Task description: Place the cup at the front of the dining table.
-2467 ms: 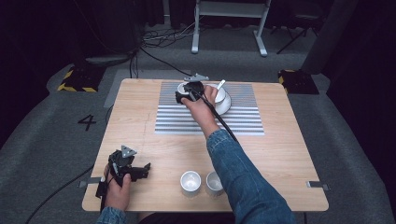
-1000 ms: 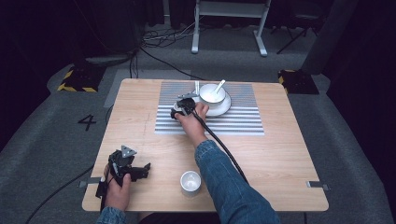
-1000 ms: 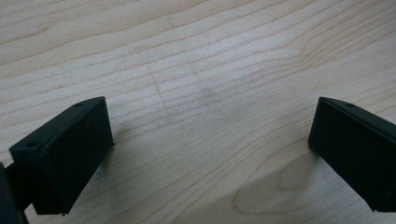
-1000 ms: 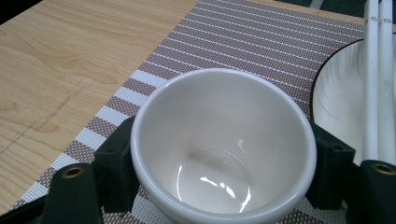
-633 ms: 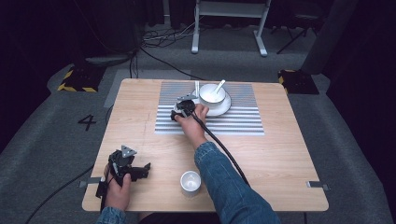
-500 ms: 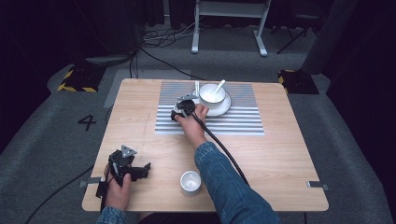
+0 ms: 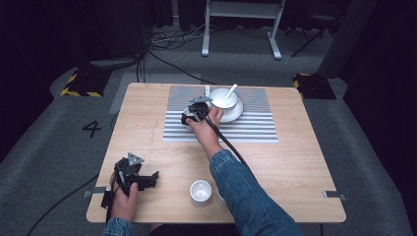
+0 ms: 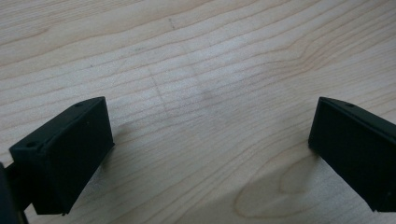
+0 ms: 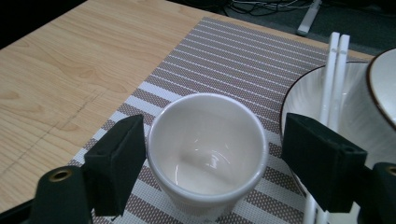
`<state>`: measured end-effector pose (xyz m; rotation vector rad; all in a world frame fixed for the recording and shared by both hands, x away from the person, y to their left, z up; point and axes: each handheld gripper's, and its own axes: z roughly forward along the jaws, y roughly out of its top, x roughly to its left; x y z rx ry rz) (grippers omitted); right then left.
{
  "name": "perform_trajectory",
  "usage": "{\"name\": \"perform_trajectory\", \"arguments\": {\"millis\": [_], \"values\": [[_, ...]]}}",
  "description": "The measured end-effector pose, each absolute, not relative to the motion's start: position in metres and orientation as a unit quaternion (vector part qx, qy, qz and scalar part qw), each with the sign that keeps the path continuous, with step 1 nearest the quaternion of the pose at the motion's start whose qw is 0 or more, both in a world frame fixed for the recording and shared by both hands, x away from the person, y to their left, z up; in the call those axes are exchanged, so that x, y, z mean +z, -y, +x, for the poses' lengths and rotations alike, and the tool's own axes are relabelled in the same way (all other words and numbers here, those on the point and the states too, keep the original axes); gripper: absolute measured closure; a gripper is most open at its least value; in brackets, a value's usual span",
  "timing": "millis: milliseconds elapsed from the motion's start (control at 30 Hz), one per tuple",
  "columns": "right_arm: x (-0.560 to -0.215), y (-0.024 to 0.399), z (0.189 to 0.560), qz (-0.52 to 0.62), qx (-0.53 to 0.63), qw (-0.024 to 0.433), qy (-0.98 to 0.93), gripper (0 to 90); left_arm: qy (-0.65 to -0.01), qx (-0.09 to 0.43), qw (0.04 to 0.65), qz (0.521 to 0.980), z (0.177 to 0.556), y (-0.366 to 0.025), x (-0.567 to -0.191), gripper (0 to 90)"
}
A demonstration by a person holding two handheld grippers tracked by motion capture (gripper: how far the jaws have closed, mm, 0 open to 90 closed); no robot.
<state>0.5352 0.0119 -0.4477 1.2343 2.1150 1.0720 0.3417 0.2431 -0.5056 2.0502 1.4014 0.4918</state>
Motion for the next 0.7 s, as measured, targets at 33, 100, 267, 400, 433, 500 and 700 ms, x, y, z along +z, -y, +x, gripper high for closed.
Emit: {"name": "perform_trajectory", "arguments": {"millis": [33, 100, 267, 400, 433, 500, 700], "values": [[-0.445, -0.01, 0.534, 0.448, 0.391, 0.234, -0.769, 22.3, -0.528, 0.185, 0.3, 0.773, 0.342, -0.243, -0.506, 0.0], [-0.438, -0.006, 0.53, 0.448, 0.395, 0.234, -0.767, 22.3, -0.528, 0.185, 0.3, 0.773, 0.342, -0.243, -0.506, 0.0], [-0.424, 0.005, 0.521, 0.439, 0.402, 0.236, -0.768, 22.6, -0.528, 0.185, 0.3, 0.773, 0.342, -0.243, -0.506, 0.0], [-0.415, 0.016, 0.515, 0.431, 0.405, 0.236, -0.771, 23.0, -0.529, 0.185, 0.301, 0.772, 0.342, -0.243, -0.506, 0.0], [-0.412, 0.019, 0.514, 0.43, 0.406, 0.234, -0.771, 23.1, -0.529, 0.185, 0.301, 0.772, 0.342, -0.243, -0.506, 0.0], [-0.408, 0.023, 0.511, 0.425, 0.408, 0.233, -0.773, 23.2, -0.528, 0.185, 0.301, 0.772, 0.342, -0.243, -0.506, 0.0], [-0.393, 0.041, 0.496, 0.41, 0.412, 0.233, -0.78, 23.4, -0.527, 0.185, 0.3, 0.773, 0.342, -0.243, -0.506, 0.0]]}}
